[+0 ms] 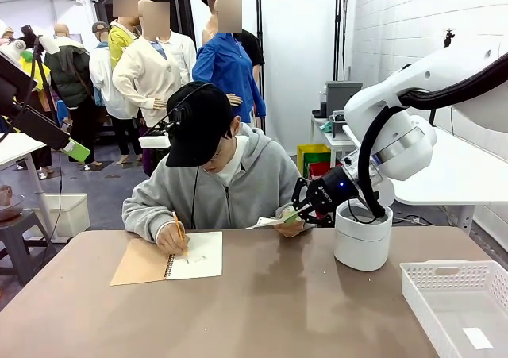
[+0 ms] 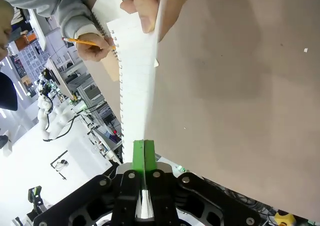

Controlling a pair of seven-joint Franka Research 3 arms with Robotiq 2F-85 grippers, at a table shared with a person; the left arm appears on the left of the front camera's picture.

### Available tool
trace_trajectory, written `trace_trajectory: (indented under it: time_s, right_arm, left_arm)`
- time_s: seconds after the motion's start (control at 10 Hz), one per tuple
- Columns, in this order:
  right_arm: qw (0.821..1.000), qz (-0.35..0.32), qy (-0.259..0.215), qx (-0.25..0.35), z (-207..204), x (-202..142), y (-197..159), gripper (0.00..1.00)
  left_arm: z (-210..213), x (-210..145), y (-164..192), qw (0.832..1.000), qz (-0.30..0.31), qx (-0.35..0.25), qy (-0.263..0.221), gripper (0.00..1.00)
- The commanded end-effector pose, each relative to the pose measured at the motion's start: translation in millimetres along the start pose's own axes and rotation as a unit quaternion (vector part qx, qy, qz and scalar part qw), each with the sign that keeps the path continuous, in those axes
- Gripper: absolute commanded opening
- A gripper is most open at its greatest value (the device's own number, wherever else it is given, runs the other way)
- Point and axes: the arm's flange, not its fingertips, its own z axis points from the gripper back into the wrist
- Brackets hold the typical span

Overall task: Sort the paper based on its condition.
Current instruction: If a person hands you a paper, place it in the Organizing basket , and if it's crumpled, put it in the Trash can.

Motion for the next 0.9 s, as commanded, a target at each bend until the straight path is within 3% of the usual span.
trace_trajectory:
  time_s: [0.0, 0.3, 0.8]
  right_arm:
    - [1.0, 0.013, 0.004, 0.014, 2, 1, -2, 0.0]
    - [0.999, 0.035, 0.01, 0.018, 6, -6, 3, 0.0]
    - [0.982, 0.179, 0.048, -0.025, 60, -72, 67, 0.0]
  left_arm:
    - [0, 0, 0, 1.0, 0.0, -0.003, -0.003, 1.0]
    - [0, 0, 0, 1.0, 0.0, -0.003, -0.003, 1.0]
    - [0, 0, 0, 1.0, 0.0, -0.003, -0.003, 1.0]
